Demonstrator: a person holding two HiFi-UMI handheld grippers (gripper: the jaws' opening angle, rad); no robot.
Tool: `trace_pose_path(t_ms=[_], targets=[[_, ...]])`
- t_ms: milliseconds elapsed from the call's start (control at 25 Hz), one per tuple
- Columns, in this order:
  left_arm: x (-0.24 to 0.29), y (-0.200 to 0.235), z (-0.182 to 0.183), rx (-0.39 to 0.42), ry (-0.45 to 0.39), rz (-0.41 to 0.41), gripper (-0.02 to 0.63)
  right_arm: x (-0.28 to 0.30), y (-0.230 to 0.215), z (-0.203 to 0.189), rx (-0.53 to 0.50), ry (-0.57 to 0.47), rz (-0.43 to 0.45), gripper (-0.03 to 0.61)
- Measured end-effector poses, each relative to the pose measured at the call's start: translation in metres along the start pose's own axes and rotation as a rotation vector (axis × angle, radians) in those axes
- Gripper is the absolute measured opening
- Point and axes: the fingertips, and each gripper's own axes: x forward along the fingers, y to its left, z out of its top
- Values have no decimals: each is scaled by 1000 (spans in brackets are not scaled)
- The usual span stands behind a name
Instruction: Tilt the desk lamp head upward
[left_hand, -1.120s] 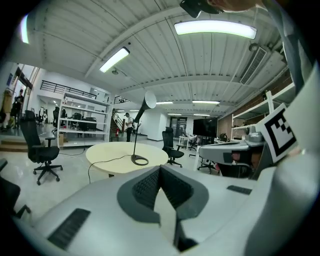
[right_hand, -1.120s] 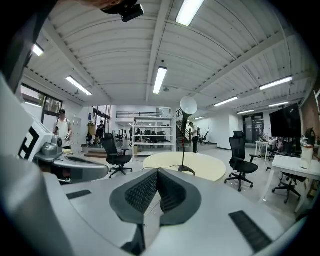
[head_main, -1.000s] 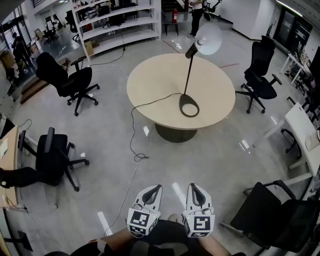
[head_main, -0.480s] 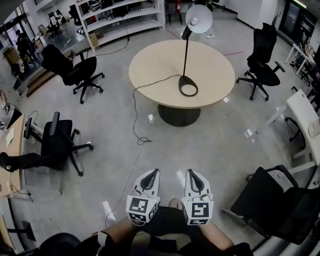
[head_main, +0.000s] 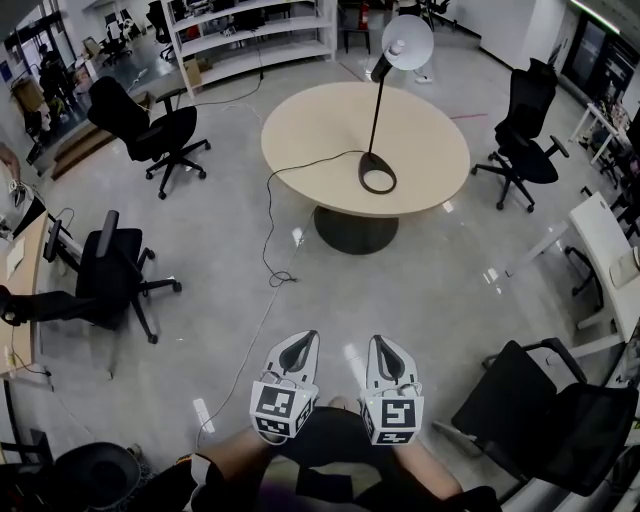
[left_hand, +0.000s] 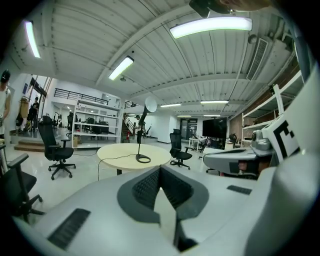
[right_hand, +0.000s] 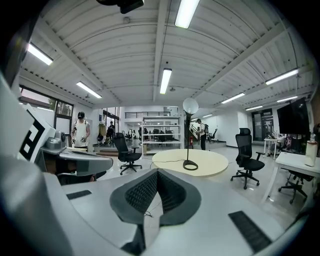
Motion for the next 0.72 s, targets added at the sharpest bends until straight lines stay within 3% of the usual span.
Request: trace_pose_path(t_ms=[720], targets=[[-14, 13, 8, 6, -18, 30, 46, 4, 15, 12, -13, -19, 30, 14]])
